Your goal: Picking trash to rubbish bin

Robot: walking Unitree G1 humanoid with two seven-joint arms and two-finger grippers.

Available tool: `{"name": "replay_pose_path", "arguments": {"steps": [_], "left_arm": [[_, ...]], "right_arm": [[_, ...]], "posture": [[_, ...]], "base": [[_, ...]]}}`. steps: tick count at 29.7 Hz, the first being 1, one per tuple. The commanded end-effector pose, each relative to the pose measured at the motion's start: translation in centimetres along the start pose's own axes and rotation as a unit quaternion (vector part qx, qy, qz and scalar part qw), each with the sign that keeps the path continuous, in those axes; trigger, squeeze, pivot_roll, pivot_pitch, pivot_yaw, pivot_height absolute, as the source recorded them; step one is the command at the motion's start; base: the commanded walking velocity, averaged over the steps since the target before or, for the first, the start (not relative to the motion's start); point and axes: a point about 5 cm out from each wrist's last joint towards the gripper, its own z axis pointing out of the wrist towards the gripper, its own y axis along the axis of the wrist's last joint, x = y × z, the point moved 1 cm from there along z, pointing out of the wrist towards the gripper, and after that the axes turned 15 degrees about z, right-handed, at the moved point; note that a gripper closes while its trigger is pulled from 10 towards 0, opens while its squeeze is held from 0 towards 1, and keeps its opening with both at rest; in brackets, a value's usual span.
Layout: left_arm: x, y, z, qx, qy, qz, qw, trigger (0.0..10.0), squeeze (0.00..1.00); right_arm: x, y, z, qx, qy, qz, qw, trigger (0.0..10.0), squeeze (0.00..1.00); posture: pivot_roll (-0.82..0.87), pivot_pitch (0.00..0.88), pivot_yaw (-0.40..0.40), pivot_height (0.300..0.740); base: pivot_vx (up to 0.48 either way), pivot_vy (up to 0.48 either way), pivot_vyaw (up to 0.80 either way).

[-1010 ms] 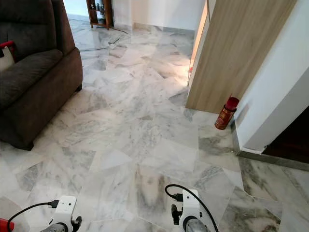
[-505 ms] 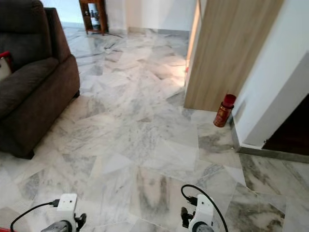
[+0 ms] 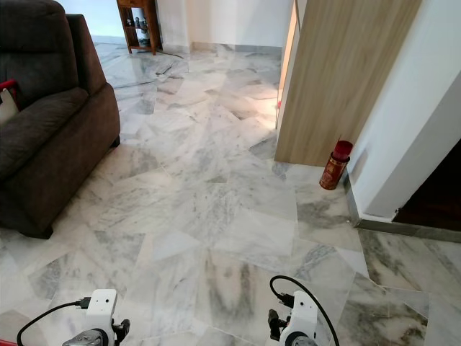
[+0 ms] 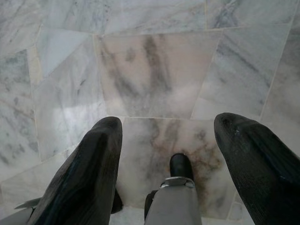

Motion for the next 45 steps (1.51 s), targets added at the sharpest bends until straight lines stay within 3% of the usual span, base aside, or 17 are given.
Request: {"name": "replay_pose_path", "arguments": {"steps": [1,19,22,38,45], "left_arm": [[-0.09,-0.38,-0.05,0.007,-0.015,0.02,1.0,10.0,0.0],[-0.25,-0.93,-0.14,0.013,-0.012,0.008,1.0,10.0,0.0],[-0.21,-0.91,-0.14,0.012,-0.01,0.008,1.0,10.0,0.0],[-0.22,-1.18,-0.19,0.014,-0.007,-0.002,1.0,10.0,0.0],[-0.27,-1.01,-0.17,0.01,-0.009,-0.004,1.0,10.0,0.0]], "right_arm": [[-0.13,-0.22,-0.06,0.001,-0.003,0.009,1.0,10.0,0.0],[0.34,-0.94,-0.05,0.015,0.003,0.006,1.0,10.0,0.0],[0.42,-1.1,-0.05,0.022,0.006,-0.014,1.0,10.0,0.0],[0.62,-0.69,0.03,0.015,0.011,-0.027,0.999,10.0,0.0],[0.19,-0.85,-0.08,0.016,0.004,-0.033,0.999,10.0,0.0]], "posture": [[-0.04,0.0,0.013,0.74],[-0.03,0.0,0.013,0.74],[-0.03,0.0,0.007,0.74],[-0.05,0.0,0.016,0.74],[-0.05,0.0,0.015,0.74]], "base": [[0.0,0.0,0.0],[0.0,0.0,0.0],[0.0,0.0,0.0],[0.0,0.0,0.0],[0.0,0.0,0.65]]}}
